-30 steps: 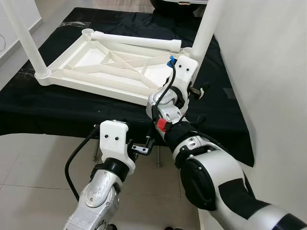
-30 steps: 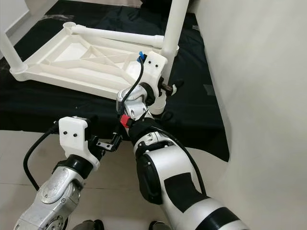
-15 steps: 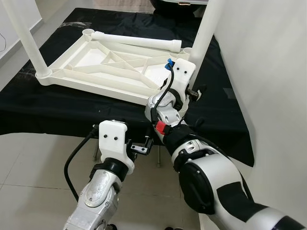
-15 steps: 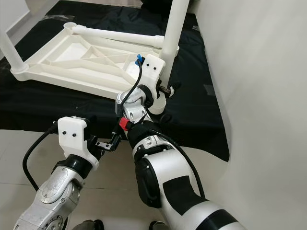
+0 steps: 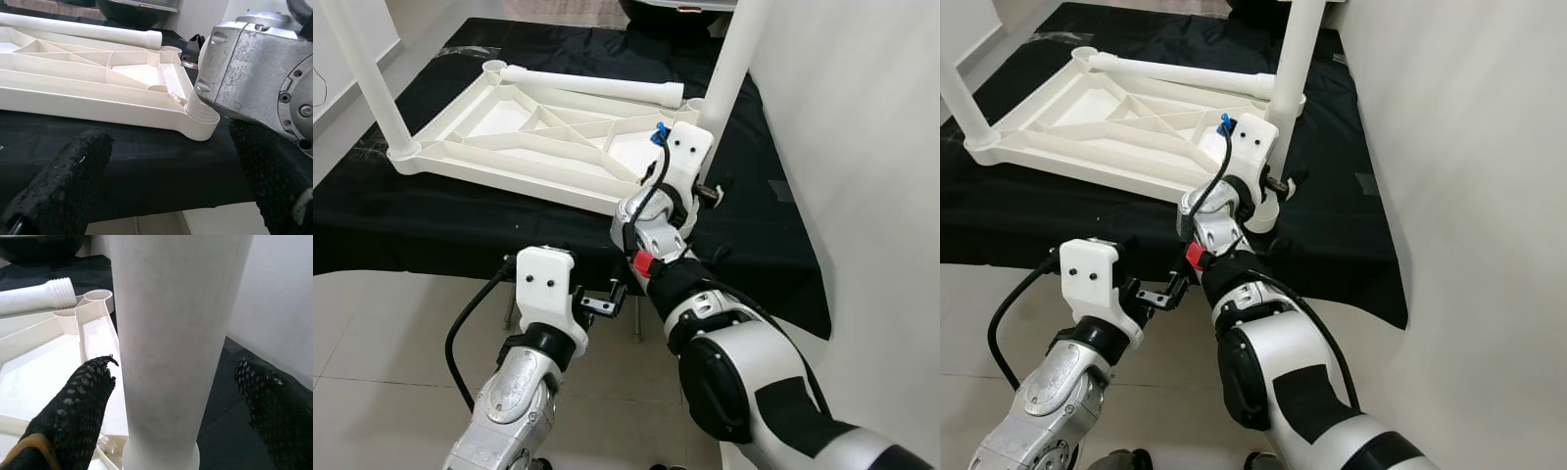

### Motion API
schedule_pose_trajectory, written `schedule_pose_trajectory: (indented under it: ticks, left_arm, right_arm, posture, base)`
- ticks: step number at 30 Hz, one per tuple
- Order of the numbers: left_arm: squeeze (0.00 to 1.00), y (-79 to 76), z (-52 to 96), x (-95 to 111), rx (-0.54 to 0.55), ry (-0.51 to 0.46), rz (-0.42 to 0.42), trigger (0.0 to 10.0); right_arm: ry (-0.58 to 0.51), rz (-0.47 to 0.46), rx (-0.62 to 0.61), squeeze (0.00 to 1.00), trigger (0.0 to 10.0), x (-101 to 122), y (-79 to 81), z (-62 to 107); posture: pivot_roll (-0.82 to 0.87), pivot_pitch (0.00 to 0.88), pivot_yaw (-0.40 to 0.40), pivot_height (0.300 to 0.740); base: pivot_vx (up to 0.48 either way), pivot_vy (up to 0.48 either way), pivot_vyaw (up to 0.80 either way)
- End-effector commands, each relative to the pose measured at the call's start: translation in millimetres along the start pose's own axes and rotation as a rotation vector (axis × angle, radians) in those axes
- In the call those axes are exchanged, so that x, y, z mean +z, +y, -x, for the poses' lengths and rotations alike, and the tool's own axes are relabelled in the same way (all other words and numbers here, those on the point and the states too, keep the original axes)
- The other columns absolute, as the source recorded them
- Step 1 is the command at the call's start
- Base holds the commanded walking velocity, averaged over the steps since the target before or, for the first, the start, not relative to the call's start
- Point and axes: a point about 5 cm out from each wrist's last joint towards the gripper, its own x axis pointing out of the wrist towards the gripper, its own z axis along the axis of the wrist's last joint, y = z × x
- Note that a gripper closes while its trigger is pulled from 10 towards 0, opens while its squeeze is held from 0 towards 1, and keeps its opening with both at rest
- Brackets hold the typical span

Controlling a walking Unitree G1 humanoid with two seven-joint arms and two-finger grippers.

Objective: Building children table

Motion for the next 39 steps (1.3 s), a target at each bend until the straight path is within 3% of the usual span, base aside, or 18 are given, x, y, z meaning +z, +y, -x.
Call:
schedule_pose_trajectory:
  ticks: [1, 28, 39]
  left_arm:
    - [0.0, -2.9, 0.3, -1, -0.015, -0.003, 0.01, 10.0]
    - [0.0, -3.3, -0.4, -1, -0.017, -0.005, 0.013, 10.0]
    - [0.0, -8.9, 13.4, -10, -0.035, 0.045, 0.03, 10.0]
  right_arm:
    - [0.012, 0.023, 0.019, 0.0, 10.0, -8, 1.2, 4.6]
    - [0.016, 0.042, 0.069, 0.0, 10.0, -13, -1.0, 5.4]
    - [0.018, 0.044, 0.076, 0.0, 10.0, -14, -2.3, 5.3]
  posture:
    - [0.1, 0.16, -0.075, 0.74]
    - [0.1, 0.168, -0.076, 0.74]
    - [0.1, 0.171, -0.08, 0.74]
  base:
    - [0.0, 0.0, 0.0]
    - [0.0, 0.0, 0.0]
    - [0.0, 0.0, 0.0]
